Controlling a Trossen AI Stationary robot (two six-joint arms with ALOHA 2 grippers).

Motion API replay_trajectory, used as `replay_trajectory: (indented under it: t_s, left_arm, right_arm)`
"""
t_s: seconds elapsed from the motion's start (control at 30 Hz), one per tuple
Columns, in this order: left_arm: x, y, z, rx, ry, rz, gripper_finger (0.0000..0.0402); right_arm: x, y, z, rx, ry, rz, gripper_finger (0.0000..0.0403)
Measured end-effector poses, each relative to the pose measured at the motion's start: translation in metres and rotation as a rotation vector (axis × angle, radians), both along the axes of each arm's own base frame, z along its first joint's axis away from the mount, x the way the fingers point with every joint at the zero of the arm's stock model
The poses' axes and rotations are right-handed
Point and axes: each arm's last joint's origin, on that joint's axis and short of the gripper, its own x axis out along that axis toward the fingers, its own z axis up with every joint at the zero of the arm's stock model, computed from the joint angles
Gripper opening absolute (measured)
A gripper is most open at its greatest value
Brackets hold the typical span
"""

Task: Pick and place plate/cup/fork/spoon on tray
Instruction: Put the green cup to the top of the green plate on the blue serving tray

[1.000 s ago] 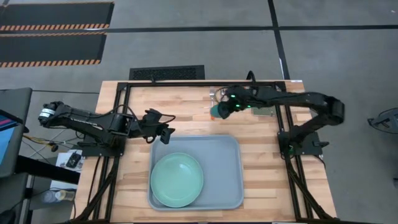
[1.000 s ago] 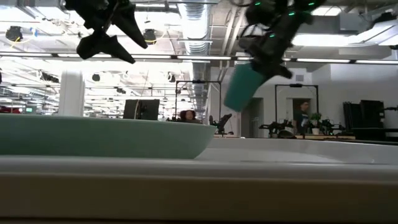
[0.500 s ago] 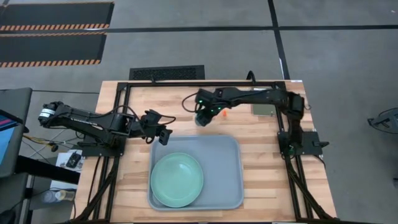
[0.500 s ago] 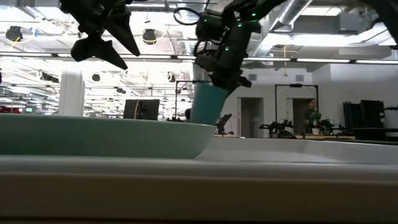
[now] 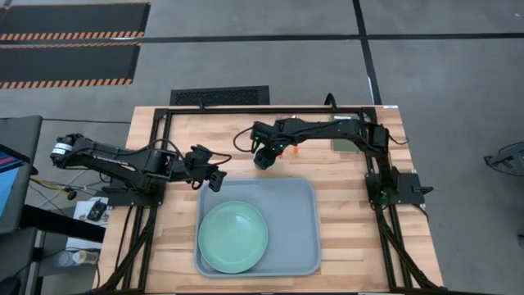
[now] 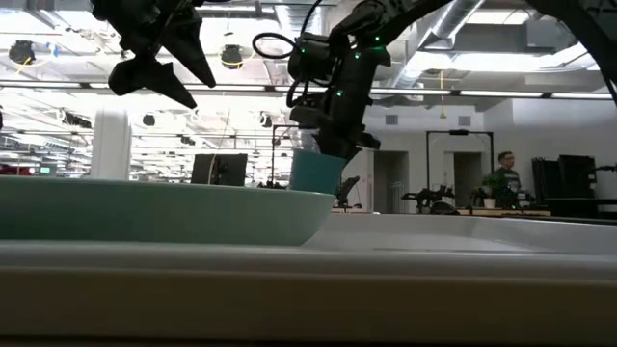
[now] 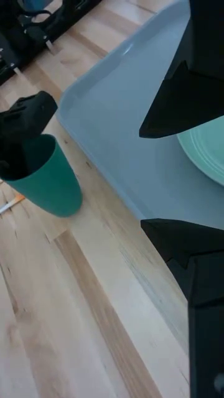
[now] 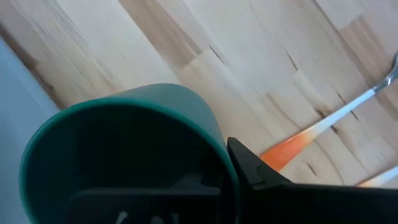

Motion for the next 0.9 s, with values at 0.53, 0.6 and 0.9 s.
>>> replay_trajectory:
  t_s: [0.53, 0.6, 0.9]
  left_arm:
    - [0.0001, 0.0, 0.0001, -0.005, -0.004, 0.005, 0.021]
    - [0.0001, 0.0, 0.0001, -0.005, -0.004, 0.005, 0.021]
    - [0.0002, 0.0, 0.0002, -0.003, -0.005, 0.006, 0.021]
  right_arm:
    - [0.0, 0.0, -0.0002, 0.0, 0.001, 0.001, 0.0084]
    - [0.0, 0.0, -0.0002, 0.0, 0.0, 0.001, 0.01]
    - [-0.0017, 0.0006, 0.0097, -0.011, -0.028, 0.022, 0.0179]
